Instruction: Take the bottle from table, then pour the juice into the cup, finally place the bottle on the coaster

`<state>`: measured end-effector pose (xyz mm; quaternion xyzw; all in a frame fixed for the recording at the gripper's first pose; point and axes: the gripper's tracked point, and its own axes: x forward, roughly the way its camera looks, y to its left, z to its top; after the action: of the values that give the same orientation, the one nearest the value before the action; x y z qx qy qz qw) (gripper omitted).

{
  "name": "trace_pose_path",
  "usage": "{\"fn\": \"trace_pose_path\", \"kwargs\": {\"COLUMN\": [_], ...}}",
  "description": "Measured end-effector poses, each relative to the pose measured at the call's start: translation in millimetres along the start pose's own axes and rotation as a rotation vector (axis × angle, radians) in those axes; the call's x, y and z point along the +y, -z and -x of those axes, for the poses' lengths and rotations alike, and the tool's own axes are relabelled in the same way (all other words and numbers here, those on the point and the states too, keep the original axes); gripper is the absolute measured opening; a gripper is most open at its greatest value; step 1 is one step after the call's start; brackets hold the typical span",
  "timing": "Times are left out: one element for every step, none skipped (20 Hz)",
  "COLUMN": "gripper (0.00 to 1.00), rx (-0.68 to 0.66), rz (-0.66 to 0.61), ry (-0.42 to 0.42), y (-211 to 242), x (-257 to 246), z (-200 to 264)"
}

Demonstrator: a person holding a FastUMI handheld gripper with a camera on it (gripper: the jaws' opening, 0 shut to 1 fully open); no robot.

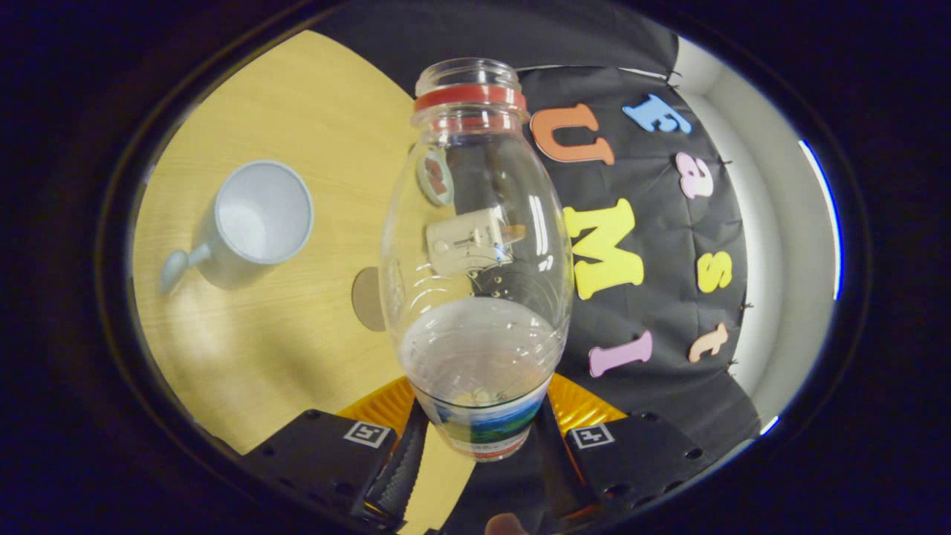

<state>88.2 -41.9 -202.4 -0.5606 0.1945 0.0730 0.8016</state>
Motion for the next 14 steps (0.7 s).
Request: {"fn": "trace_pose_path", "kwargs": {"gripper": [0.74,0.74,0.74,0.74,0.74,0.74,0.74,0.74,0.74,0.74,0.74,0.74,0.74,0.74], "rx": [-0.018,-0.033,-0.048,-0.061,-0.083,-0.105,-0.129,-0.168,-0.196,-0.227,-0.258,-0.282,-0.299,-0.314], "rz": [-0.089,-0.198,-0.292,-0.373,-0.457,-0.521,-0.571,-0.628,-0.671,-0.718,-0.771,-0.818,-0.867,-0.909], "ry": [-0.031,-0.072,-0.112,-0.137,-0.162,-0.172,-0.171,-0.167,-0.164,-0.166,-0.171,-0.169,-0.173,-0.174], "y": [-1,-1,-4,-4,-6,-7,-9,-12,-14,-17,-19,-20,-20,-21], "x": [2,6,8,6,1,-5,-13,-25,-34,-41,-48,-53,-58,-63], "z": [2,6,9,12,16,21,23,26,26,23,23,22,18,14]}}
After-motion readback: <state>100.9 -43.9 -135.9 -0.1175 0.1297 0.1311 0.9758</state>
